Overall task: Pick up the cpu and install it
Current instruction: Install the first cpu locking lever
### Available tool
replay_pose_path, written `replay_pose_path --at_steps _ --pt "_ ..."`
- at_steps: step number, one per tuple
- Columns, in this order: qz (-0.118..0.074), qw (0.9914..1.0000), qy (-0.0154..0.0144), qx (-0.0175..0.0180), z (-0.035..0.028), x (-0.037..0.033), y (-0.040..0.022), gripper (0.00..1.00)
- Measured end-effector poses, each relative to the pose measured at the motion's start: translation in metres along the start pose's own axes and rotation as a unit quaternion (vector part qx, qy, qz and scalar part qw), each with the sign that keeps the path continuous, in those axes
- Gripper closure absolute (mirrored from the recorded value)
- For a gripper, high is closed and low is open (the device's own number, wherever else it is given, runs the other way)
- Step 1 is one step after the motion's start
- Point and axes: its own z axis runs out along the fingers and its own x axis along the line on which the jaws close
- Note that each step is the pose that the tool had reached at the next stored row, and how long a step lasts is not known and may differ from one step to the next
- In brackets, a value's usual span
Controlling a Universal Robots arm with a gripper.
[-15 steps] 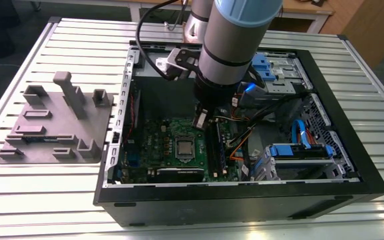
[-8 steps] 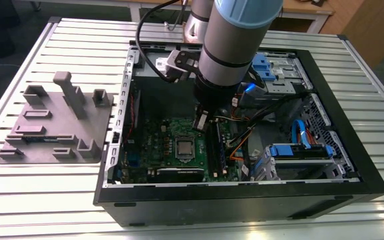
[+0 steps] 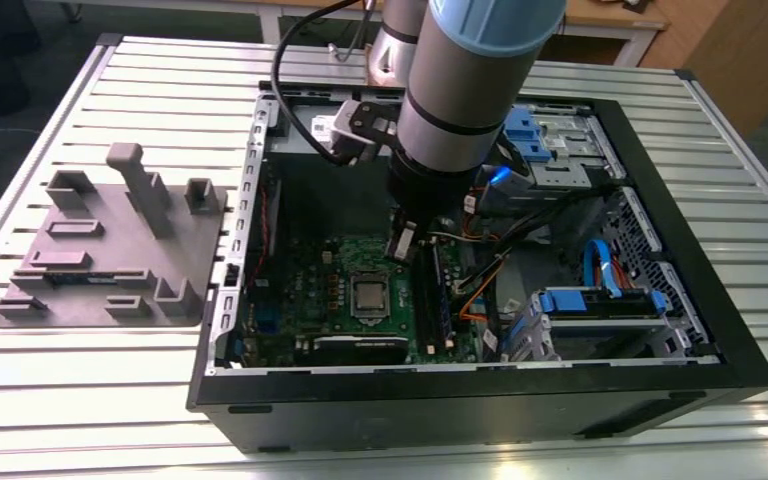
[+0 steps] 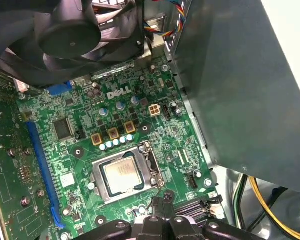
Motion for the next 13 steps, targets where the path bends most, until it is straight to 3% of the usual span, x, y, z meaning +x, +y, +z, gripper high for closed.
replay_pose_path --at_steps 4,8,13 --pt "-0.025 0.99968 0.0023 -0.0007 0.0001 0.0000 0.0000 0.89" --pt "-0.059 0.99822 0.0053 -0.0016 0.0008 0.0001 -0.0001 0.89" --pt "-0.078 0.99696 0.0070 -0.0022 0.0009 0.0014 -0.0006 0.89"
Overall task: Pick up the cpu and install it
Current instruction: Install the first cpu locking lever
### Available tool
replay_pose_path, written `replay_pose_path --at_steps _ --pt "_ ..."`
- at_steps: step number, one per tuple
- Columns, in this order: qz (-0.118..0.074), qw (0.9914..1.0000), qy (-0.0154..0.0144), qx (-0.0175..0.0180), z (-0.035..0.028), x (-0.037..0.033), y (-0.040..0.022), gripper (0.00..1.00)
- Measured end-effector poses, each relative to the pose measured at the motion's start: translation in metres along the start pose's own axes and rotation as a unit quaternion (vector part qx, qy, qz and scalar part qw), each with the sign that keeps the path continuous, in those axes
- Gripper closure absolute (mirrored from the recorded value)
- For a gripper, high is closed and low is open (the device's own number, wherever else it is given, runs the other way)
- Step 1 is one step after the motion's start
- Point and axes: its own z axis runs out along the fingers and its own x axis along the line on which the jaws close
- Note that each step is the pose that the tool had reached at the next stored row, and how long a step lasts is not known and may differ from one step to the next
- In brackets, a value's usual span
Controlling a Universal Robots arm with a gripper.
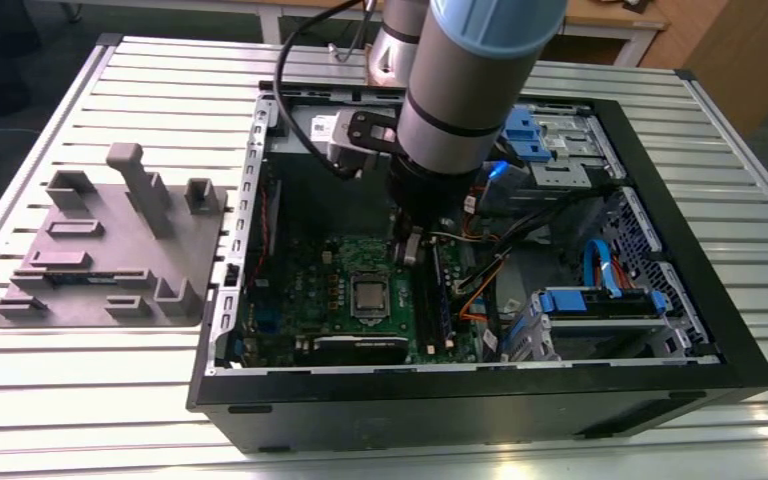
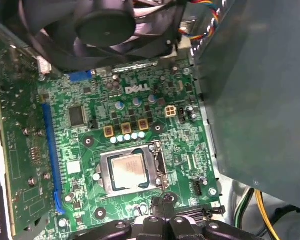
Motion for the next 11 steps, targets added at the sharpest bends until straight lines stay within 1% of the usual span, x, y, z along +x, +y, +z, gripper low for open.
replay_pose_path --at_steps 4,6,8,11 --pt "-0.008 0.99997 0.0014 0.0000 0.0013 0.0024 -0.0005 0.89" --pt "-0.021 0.99977 0.0027 -0.0004 0.0018 0.0025 -0.0006 0.89" --pt "-0.035 0.99940 0.0038 -0.0007 0.0022 0.0027 -0.0006 0.89" --pt "-0.048 0.99884 0.0049 -0.0008 0.0027 0.0035 -0.0009 0.89"
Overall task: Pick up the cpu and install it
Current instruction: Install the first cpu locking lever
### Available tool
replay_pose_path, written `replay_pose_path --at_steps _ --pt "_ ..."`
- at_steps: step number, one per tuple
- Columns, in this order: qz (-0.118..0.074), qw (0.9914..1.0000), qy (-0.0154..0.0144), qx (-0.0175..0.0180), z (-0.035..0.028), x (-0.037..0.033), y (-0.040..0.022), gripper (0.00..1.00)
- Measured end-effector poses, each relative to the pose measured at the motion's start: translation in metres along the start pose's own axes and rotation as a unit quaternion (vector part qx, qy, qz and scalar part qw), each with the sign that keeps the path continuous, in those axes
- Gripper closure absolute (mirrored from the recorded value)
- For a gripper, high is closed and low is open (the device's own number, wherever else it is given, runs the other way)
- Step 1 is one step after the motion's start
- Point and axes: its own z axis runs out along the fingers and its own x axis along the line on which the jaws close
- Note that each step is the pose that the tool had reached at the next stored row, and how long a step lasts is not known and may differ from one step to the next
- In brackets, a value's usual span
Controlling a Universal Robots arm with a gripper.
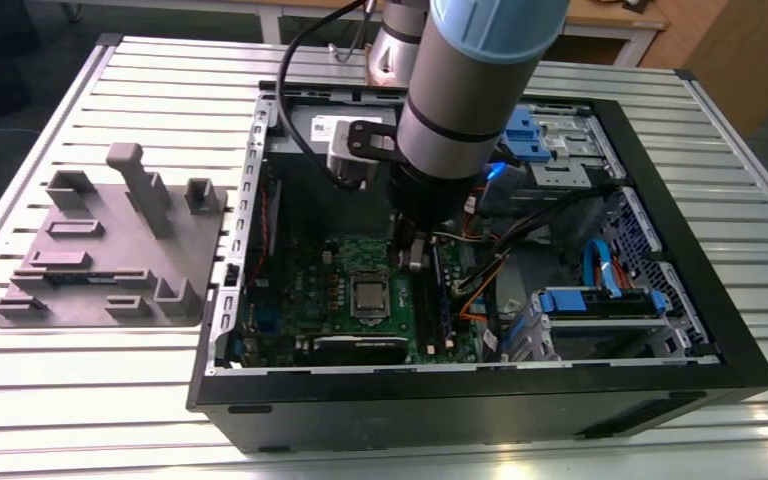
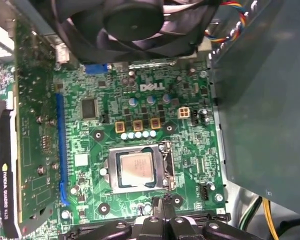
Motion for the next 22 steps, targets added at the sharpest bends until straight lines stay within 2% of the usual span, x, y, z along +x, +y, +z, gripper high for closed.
replay_pose_path --at_steps 2,5,8,17,22 --pt "-0.005 0.99998 0.0014 0.0000 0.0002 0.0005 -0.0001 0.89" --pt "-0.010 0.99993 0.0067 0.0003 0.0002 0.0016 -0.0001 0.89" --pt "-0.010 0.99990 0.0101 0.0006 0.0007 0.0036 -0.0003 0.89" --pt "-0.009 0.99968 0.0235 0.0019 0.0038 0.0098 -0.0010 0.89" --pt "-0.009 0.99959 0.0272 0.0022 0.0091 0.0122 -0.0017 0.89"
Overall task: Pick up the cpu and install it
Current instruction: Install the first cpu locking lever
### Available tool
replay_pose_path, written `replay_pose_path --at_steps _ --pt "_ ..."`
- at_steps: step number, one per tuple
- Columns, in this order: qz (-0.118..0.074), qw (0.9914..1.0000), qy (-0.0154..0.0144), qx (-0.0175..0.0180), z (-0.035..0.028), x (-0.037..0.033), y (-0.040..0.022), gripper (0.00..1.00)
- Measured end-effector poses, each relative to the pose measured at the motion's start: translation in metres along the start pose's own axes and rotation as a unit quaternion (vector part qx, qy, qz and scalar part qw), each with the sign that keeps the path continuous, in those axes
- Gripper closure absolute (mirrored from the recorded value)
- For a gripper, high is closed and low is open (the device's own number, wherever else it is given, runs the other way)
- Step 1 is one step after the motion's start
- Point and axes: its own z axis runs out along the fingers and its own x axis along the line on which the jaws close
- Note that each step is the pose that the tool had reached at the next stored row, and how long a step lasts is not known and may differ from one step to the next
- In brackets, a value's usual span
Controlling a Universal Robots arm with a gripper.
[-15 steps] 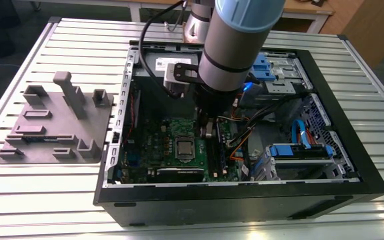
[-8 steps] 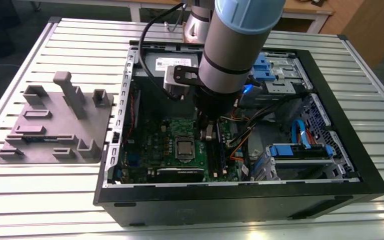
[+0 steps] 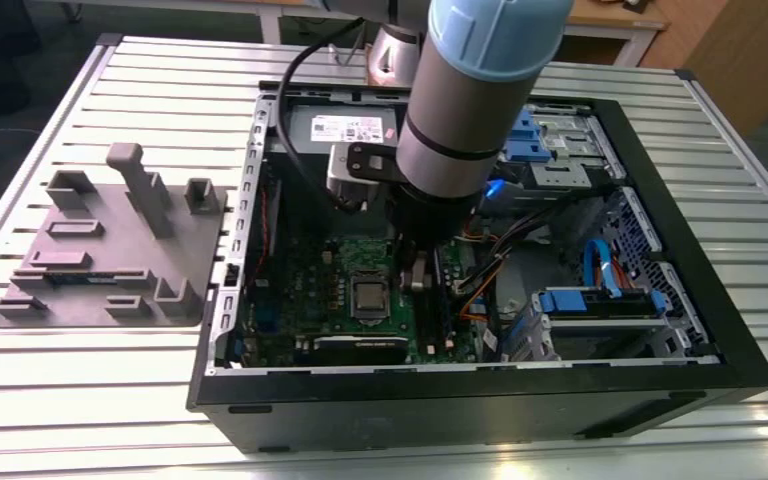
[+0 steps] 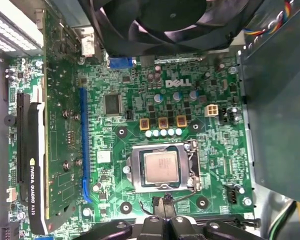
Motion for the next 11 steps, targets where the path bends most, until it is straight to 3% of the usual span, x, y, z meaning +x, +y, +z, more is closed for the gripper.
replay_pose_path --at_steps 11 --pt "-0.003 0.99997 0.0067 0.0006 0.0104 0.0075 -0.0015 0.89"
